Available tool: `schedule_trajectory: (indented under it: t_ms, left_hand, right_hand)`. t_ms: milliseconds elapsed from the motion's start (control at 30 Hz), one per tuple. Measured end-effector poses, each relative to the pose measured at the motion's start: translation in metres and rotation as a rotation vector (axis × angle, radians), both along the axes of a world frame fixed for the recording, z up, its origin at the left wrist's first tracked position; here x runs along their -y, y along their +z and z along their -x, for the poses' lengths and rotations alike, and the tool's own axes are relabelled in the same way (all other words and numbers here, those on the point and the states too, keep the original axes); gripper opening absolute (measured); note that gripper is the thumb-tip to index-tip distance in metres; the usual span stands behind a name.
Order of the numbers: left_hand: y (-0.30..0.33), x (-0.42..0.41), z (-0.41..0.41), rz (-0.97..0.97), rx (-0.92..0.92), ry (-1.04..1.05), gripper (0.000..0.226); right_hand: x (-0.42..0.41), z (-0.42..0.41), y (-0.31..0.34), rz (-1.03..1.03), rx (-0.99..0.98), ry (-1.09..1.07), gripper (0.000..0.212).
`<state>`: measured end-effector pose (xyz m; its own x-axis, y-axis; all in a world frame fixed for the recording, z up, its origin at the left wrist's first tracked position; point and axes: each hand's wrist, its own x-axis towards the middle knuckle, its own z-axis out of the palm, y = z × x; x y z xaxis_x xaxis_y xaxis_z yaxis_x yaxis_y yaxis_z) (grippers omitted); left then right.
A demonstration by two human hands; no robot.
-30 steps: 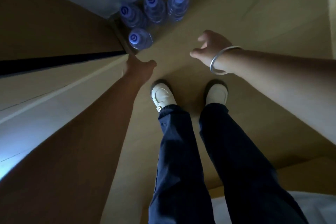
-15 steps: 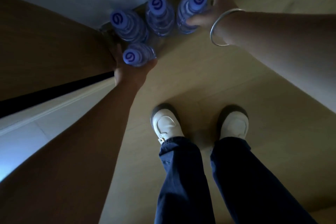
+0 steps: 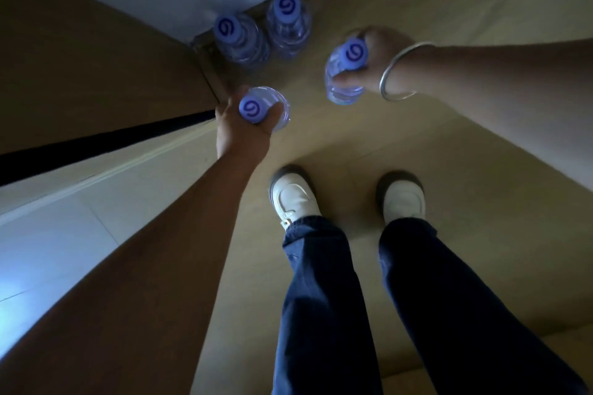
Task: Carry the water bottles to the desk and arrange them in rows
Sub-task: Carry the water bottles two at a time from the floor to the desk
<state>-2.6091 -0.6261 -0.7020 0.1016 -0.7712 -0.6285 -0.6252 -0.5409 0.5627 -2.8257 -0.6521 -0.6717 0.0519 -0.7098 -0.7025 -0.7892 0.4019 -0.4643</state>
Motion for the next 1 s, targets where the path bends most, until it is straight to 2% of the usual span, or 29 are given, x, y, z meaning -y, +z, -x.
schedule_trajectory:
  t_ms: [100,200,333,533,767,933,1000]
  left_hand:
    - [0.044,-0.016,0.003,-0.011,-0.045,-0.026,0.069]
    - [0.091,-0.031,0.004,-0.05,-0.048,-0.069,0.062]
    - [0.16,-0.054,0.003,0.012,-0.023,-0.18,0.053]
    - [0.289,-0.098,-0.01,0.141,-0.041,0.053,0.053]
    - [0.47,-0.143,-0.044,0.343,-0.111,0.432,0.031]
    - [0.57,-0.17,-0.103,0.482,-0.07,0.539,0.026]
    - [0.594,-0.187,-0.131,0.536,-0.054,0.583,0.023]
  right_hand:
    - [-0.027,-0.006,0.032,-0.004,0.001,0.029,0.036]
    - [-0.06,-0.022,0.08,0.037,0.032,-0.024,0.041]
    - [-0.081,-0.044,0.15,0.086,0.096,-0.052,0.045]
    - [-0.097,-0.059,0.273,0.177,0.176,0.047,0.054]
    - [-0.114,-0.103,0.45,0.42,0.336,0.129,0.034]
    - [-0.118,-0.175,0.542,0.454,0.394,0.44,0.02]
    - [-0.12,-0.209,0.568,0.473,0.392,0.59,0.025]
